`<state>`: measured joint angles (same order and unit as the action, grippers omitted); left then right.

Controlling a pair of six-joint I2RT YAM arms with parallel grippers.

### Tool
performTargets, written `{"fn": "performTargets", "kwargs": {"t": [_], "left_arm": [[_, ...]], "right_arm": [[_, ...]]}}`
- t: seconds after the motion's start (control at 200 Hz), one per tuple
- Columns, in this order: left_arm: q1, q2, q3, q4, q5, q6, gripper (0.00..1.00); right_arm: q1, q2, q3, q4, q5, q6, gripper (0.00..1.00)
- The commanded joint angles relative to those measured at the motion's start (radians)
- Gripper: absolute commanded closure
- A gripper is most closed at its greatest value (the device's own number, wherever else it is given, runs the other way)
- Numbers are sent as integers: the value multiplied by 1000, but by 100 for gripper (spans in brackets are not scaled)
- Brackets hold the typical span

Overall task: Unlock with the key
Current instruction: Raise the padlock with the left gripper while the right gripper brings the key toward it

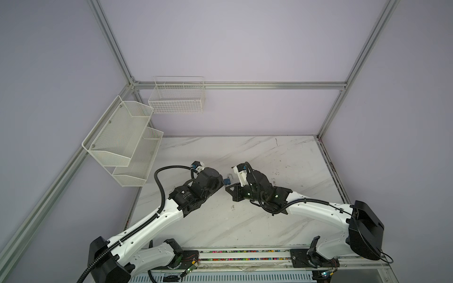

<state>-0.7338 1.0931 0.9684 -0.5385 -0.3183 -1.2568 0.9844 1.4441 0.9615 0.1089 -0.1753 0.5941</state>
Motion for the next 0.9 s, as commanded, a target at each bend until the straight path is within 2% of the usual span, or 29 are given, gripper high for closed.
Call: {"fn": "performTargets", "kwargs": {"t": [0.0, 0.48, 0.9], "left_arm": [[-2, -14, -11, 39, -12, -12, 100], [-3, -14, -11, 41, -10, -15, 100], [-4, -24, -20, 51, -10, -21, 100]], "right_arm": [[13, -2, 29, 61, 10, 25, 100], [18, 15, 49, 55, 49, 29, 100], [18, 52, 80, 65, 34, 27, 100]]}}
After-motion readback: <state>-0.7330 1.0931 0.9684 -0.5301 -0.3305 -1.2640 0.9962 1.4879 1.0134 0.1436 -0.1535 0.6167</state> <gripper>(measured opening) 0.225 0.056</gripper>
